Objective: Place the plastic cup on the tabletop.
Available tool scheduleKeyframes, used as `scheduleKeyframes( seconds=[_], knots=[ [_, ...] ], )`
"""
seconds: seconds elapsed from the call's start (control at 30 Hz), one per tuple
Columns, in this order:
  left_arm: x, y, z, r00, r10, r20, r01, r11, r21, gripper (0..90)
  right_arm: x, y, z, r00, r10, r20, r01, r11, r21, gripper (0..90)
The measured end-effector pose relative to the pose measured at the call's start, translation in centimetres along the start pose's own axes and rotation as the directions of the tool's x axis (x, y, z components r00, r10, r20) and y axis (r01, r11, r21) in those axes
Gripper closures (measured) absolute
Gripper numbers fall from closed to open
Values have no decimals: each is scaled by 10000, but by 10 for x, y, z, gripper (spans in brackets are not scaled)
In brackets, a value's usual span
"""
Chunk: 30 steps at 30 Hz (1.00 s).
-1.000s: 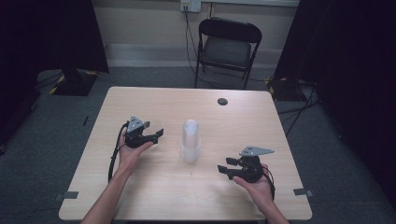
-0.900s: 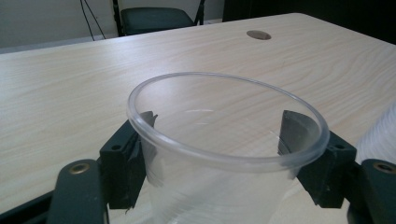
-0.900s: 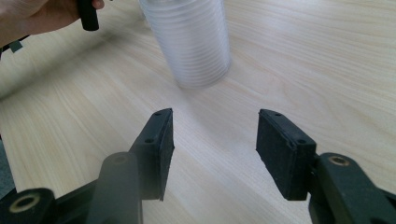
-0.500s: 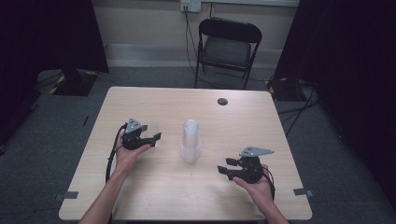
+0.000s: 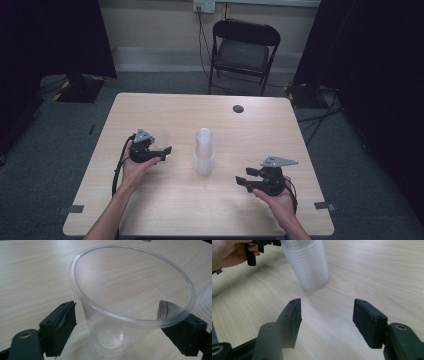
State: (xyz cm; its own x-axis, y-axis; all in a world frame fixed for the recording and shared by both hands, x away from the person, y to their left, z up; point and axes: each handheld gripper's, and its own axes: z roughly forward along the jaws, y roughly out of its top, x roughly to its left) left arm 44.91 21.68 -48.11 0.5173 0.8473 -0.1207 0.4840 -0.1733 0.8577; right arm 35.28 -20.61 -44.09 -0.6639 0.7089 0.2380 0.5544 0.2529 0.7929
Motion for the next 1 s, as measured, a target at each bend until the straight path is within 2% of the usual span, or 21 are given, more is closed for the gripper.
scheduleKeyframes(
  seconds=[0.1, 0.2, 0.23, 0.27, 0.5, 0.63, 0.77, 0.83, 1.0],
  knots=[
    [-1, 1, -2, 10000, -73, -54, 74, 10000, 34, 157, -1, 0, -1, 10000, -13, -7, 13, 10000, -22, 391],
    [-4, 0, -8, 9996, 273, -69, -272, 9996, 106, 159, -3, 0, -1, 9999, 94, 85, -94, 9999, -53, 379],
    [-6, -1, -10, 9994, 326, -141, -326, 9995, -13, 167, -4, 0, -2, 9998, 149, 159, -147, 9998, -148, 371],
    [-7, -3, -12, 9995, 314, -93, -314, 9995, -9, 192, -5, 1, -3, 9995, 247, 214, -242, 9994, -232, 370],
    [-8, -5, -18, 9997, 200, 108, -200, 9998, 25, 167, -7, 1, -6, 9989, 314, 347, -301, 9988, -377, 360],
    [-9, -5, -24, 9998, 192, 59, -193, 9998, 110, 159, -9, 0, -8, 9981, 404, 476, -380, 9981, -488, 358],
    [-9, -5, -31, 9999, -31, 131, 30, 10000, 88, 160, -9, 0, -10, 9979, 403, 513, -368, 9970, -686, 353],
    [-9, -4, -37, 9988, -328, 363, 331, 9994, -63, 160, -10, 1, -11, 9976, 434, 546, -393, 9965, -738, 348],
    [-12, -6, -52, 9989, -198, 418, 198, 9998, 15, 176, -12, 0, -12, 9966, 543, 627, -495, 9959, -758, 336]
  ],
)
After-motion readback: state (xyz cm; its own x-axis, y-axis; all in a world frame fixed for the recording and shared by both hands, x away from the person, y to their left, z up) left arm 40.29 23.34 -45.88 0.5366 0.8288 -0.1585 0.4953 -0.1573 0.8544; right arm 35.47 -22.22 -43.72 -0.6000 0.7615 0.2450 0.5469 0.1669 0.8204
